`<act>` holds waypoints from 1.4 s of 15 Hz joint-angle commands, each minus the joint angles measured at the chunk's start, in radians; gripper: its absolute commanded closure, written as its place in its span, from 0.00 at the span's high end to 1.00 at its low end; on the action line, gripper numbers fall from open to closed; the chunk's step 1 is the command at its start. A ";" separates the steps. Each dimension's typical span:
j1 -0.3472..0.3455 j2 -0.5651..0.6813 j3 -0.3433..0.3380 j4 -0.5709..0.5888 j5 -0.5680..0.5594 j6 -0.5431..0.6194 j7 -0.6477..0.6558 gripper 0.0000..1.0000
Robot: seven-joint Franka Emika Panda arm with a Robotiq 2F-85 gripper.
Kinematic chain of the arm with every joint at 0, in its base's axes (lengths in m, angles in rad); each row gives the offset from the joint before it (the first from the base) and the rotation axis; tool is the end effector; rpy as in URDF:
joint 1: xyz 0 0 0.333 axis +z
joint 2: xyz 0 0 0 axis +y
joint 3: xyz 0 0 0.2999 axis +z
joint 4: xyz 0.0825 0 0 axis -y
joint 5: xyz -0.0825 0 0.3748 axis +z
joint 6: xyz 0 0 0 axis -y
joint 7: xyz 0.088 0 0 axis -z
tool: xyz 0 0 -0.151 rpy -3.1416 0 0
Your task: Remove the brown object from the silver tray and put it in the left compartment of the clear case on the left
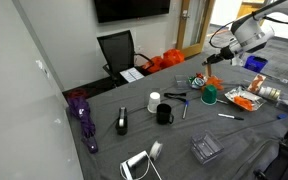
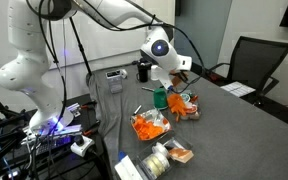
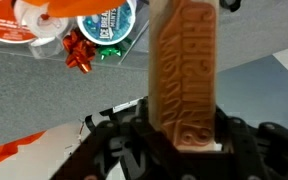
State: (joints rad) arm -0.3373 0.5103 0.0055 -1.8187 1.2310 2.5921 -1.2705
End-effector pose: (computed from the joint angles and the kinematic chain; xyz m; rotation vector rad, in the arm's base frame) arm 0.6377 -0.2161 0.2355 -2.6163 0.0980 -0.9510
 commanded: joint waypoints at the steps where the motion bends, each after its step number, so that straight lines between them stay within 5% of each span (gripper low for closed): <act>1: 0.049 0.082 -0.023 0.118 0.016 0.006 0.097 0.31; 10: 0.100 0.312 -0.028 0.381 -0.058 0.121 0.354 0.31; 21: 0.105 0.519 0.014 0.577 -0.396 0.137 0.879 0.31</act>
State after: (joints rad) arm -0.2195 0.9667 -0.0012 -1.3261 0.9059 2.7097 -0.4887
